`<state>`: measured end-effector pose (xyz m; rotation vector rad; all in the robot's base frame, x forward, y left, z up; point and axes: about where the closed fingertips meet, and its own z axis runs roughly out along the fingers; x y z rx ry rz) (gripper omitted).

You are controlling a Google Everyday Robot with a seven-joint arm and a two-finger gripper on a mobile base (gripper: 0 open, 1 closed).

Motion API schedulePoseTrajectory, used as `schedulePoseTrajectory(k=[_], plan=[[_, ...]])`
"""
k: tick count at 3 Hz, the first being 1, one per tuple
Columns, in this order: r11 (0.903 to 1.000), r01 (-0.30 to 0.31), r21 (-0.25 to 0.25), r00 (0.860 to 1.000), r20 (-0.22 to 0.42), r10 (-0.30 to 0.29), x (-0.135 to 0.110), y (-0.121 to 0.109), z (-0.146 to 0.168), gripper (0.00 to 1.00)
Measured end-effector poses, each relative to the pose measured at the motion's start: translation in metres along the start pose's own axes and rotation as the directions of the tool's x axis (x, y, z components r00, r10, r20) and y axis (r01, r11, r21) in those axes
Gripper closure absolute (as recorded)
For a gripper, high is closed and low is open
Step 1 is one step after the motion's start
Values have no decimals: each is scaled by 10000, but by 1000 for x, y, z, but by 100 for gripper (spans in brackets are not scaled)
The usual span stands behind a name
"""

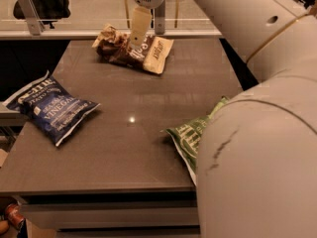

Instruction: Move brown chip bag near green jalapeno chip bag

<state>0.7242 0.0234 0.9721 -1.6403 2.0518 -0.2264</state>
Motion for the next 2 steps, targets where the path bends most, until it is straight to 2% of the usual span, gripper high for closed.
schedulePoseTrajectory(k=[2], plan=[[9980,559,-279,9984,-22,-560,-28,-1,26,0]])
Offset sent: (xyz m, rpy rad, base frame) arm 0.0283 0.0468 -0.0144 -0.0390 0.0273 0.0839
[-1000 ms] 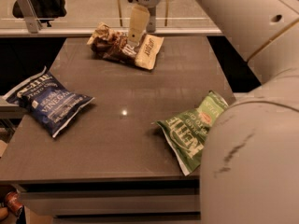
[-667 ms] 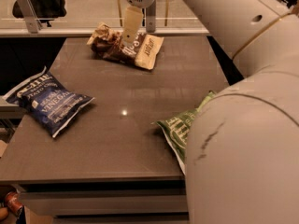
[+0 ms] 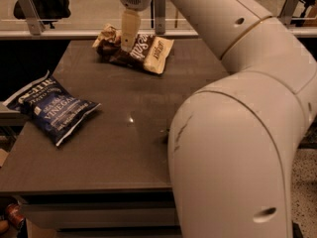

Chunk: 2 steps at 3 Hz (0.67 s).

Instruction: Move brown chip bag near green jalapeno chip bag

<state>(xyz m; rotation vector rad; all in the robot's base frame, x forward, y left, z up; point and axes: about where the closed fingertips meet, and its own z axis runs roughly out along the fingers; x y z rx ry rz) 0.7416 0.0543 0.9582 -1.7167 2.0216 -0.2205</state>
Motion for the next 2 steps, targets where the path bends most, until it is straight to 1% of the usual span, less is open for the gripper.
schedulePoseTrajectory(k=[1,2], plan=[[9998,102,-172,9999,43,-101,-9,2,14,0],[9990,8,-439,9995,307,6,-16,5,28,0]])
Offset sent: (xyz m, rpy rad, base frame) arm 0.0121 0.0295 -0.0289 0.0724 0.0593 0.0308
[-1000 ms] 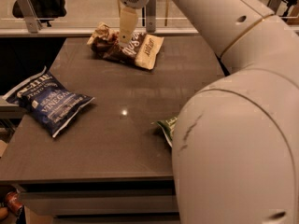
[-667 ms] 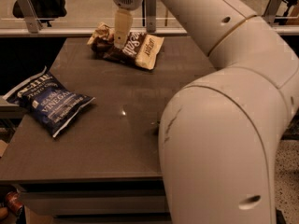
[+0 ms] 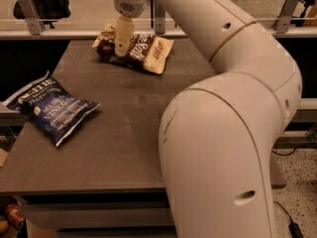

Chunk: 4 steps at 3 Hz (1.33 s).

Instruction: Move brown chip bag near green jalapeno chip bag

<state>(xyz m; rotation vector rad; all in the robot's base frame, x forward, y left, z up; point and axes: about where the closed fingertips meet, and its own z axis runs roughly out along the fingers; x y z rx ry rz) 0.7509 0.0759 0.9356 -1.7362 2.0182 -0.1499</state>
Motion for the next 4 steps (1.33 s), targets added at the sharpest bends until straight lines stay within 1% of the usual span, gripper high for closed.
schedulePoseTrajectory(k=[1,3,4], plan=[[9997,-138,-217,9998,104,141,-2,1,13,0],[9967,-439,-683,9990,31,442,5,3,38,0],[9961,-490,-735,9987,78,497,6,3,39,0]])
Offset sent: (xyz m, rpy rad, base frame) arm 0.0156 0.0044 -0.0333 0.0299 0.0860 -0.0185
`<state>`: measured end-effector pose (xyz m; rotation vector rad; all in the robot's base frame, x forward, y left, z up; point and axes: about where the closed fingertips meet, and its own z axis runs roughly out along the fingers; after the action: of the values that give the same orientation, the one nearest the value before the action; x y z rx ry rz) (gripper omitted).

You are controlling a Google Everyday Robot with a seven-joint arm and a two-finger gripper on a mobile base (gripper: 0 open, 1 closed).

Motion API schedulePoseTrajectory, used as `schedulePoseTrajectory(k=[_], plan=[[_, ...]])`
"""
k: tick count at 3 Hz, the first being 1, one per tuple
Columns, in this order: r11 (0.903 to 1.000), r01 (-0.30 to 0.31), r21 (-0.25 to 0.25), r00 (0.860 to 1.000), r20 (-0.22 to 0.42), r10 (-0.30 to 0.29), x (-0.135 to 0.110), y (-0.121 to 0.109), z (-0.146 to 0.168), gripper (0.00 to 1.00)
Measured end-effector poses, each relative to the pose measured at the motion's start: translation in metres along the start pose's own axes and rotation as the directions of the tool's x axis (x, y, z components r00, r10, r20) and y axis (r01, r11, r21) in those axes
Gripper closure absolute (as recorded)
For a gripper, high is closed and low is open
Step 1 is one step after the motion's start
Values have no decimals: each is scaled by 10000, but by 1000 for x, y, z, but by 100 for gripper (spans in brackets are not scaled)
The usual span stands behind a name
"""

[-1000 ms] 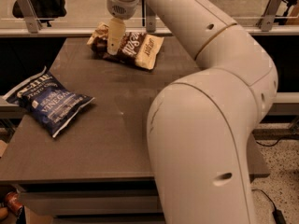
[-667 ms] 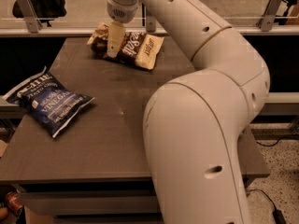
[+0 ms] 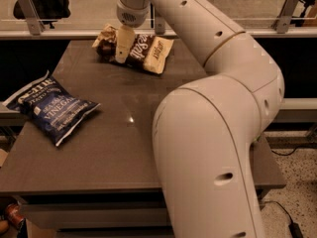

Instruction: Move brown chip bag near green jalapeno chip bag

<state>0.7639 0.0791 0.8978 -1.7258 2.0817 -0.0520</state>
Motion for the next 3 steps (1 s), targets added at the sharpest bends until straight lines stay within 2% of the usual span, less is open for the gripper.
schedulePoseTrajectory(k=[1,3], plan=[[9999,32,-109,9988,483,-27,4,3,-11,0],[9969,549,-566,9909,1263,-474,33,16,-38,0]])
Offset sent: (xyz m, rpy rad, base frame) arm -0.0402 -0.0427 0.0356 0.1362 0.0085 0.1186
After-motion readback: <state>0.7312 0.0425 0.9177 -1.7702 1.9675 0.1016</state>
